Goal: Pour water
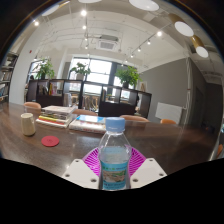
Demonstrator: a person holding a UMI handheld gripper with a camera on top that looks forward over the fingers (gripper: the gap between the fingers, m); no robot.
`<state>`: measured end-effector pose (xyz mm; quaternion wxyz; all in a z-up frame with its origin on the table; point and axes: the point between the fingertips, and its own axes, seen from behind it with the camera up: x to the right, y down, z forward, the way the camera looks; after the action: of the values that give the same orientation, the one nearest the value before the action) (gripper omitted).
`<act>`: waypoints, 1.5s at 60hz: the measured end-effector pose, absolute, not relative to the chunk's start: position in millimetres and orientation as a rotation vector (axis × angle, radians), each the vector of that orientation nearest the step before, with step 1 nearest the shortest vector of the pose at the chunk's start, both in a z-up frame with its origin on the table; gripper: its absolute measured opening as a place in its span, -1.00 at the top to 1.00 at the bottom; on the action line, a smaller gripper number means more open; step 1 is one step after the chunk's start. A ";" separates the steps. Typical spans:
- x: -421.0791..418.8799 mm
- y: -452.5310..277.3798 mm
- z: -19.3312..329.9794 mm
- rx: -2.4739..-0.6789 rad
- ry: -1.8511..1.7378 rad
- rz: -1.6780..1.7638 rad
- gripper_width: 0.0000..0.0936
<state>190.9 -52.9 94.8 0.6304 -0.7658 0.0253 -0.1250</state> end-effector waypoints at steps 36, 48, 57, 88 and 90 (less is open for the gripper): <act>-58.9 129.8 186.1 -1.233 -1.139 -1.194 0.34; -113.4 154.2 177.6 -0.966 -1.424 -1.411 0.32; -136.4 168.3 165.8 -0.754 -1.595 -1.557 0.32; -138.6 164.3 194.9 -0.938 -1.354 -1.343 0.33; -133.8 163.3 202.5 -1.020 -1.266 -1.257 0.33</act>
<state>-133.8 163.3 202.5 0.5170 -0.4247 -0.5274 -0.5237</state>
